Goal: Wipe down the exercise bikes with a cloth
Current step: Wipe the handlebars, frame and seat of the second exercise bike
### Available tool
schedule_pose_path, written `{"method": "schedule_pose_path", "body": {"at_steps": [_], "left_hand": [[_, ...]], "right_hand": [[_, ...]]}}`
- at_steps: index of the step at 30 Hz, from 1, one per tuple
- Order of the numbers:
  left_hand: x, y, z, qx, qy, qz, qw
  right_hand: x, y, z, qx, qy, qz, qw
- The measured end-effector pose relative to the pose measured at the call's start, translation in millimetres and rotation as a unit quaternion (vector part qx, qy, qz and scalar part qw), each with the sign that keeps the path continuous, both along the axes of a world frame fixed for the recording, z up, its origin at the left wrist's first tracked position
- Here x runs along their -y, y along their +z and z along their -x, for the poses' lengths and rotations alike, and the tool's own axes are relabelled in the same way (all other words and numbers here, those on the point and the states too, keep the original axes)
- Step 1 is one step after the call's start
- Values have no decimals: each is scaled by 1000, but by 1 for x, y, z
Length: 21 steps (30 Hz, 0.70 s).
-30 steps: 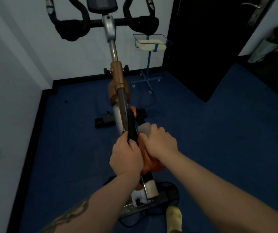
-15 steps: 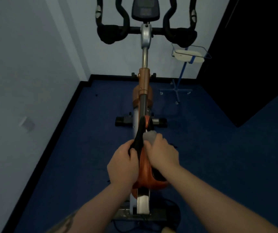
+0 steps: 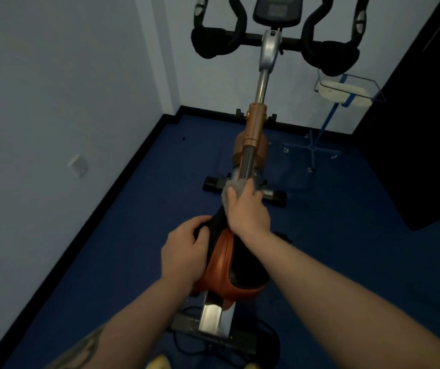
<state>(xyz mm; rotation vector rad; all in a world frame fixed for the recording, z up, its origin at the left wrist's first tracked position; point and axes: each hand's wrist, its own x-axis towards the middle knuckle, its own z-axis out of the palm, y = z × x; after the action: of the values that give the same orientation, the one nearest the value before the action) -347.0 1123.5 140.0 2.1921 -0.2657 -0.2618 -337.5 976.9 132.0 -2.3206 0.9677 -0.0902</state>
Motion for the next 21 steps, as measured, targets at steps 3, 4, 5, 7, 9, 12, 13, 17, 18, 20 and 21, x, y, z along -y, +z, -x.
{"method": "schedule_pose_path", "body": {"at_steps": [3,4,5,7,9,12,13,17,18,20,21], "left_hand": [[-1,0,1,-12,5,6,1000],[-1,0,1,-13,4,5,1000],[-1,1,1,-11,3,5,1000],[-2,0,0,-2,-2,10,1000],[-1,0,0,6,-10,12,1000],[-2,1,1,10,-16,9,1000],[-2,2,1,10,-14,8,1000],[-3,-1,4,11,12,41,999],[-3,-2,5,21,23,50,998],[-4,-4,6,52,47,44,997],[-3,-5,7,60,62,37,996]], "right_hand": [[20,-2,-27,6,18,8,1000],[23,-3,-27,24,44,10,999],[23,-5,-22,59,81,10,995],[22,-11,-4,132,197,64,969],[23,-17,13,150,308,120,932],[44,-4,1,118,395,54,909],[49,1,-11,122,400,40,907],[46,12,-46,44,243,30,969],[39,7,-41,36,231,96,968],[23,1,-18,70,274,166,945],[16,-2,-2,92,310,165,932]]}}
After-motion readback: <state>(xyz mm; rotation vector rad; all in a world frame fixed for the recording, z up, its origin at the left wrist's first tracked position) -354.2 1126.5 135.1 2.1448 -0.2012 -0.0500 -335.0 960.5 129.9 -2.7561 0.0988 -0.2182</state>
